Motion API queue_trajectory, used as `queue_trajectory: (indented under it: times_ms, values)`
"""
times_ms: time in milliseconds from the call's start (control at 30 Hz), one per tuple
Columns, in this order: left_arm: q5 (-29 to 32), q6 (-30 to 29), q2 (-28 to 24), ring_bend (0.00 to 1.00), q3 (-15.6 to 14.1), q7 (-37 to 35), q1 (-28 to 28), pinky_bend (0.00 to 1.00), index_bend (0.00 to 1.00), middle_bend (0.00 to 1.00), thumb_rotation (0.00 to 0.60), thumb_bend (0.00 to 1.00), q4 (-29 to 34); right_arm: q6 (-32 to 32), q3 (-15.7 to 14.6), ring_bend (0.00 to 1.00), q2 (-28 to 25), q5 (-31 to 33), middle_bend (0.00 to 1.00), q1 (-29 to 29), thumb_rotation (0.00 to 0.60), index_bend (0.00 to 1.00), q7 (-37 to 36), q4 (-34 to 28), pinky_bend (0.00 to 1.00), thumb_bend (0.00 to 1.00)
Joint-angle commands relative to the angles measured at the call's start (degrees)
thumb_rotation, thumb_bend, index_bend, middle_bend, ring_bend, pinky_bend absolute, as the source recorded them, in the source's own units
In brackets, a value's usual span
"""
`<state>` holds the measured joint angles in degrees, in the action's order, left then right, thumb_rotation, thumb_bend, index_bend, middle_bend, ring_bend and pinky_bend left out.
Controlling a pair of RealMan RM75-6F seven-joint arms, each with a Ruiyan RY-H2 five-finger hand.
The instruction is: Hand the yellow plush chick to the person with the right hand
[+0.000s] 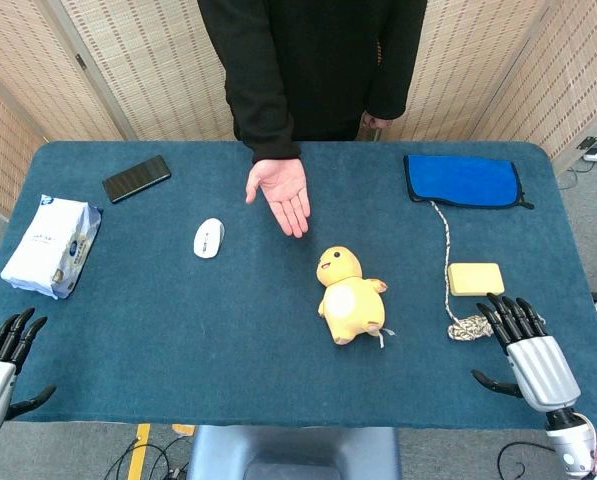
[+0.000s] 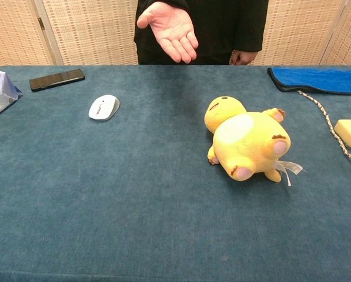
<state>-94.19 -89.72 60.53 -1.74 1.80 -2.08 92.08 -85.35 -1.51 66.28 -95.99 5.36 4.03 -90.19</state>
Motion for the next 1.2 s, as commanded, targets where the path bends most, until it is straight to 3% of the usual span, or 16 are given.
queue_trajectory:
  times_ms: [33,300,567,833,1200]
  values:
    - [0.2,0.3,0.2,0.01,0.1,0.5,-0.1,0.18,0.0,0.0,0.6,0.22,0.2,0.5,0.1,0.0,-0.2,0.3,0.0,0.2,0.6,0.0,-0.5,0.2,0.03,0.1]
    - [-1.3,0.1,0.7,0.01,-0.3,1.7,-0.3,0.18,0.0,0.0,0.6,0.22,0.2,2.0,0.1,0.0,-0.5,-0.6,0.0,1.9,0.6,0.0,-4.3,0.0,0.03,0.1]
    - [-1.5,-0.5,-0.1,0.01,-0.6,-0.1,0.1,0.18,0.0,0.0,0.6,0.22,0.1,17.1,5.1,0.0,-0.3,6.0,0.0,11.9,0.6,0.0,-3.8,-6.4,0.03,0.1]
    - [-2.5,-0.9,-0.6,0.01,-0.9,-1.8,0.0,0.18,0.0,0.0,0.6,0.22,0.0,27.3,7.5,0.0,8.4,10.9,0.0,19.8,0.6,0.0,-0.5,-5.4,0.03,0.1]
    - [-2.8,-2.3,-1.6,0.01,-0.9,-4.4,0.5,0.18,0.0,0.0,0.6,0.22,-0.1,26.9,7.8,0.0,18.8,13.3,0.0,22.2,0.6,0.0,1.2,3.9,0.03,0.13]
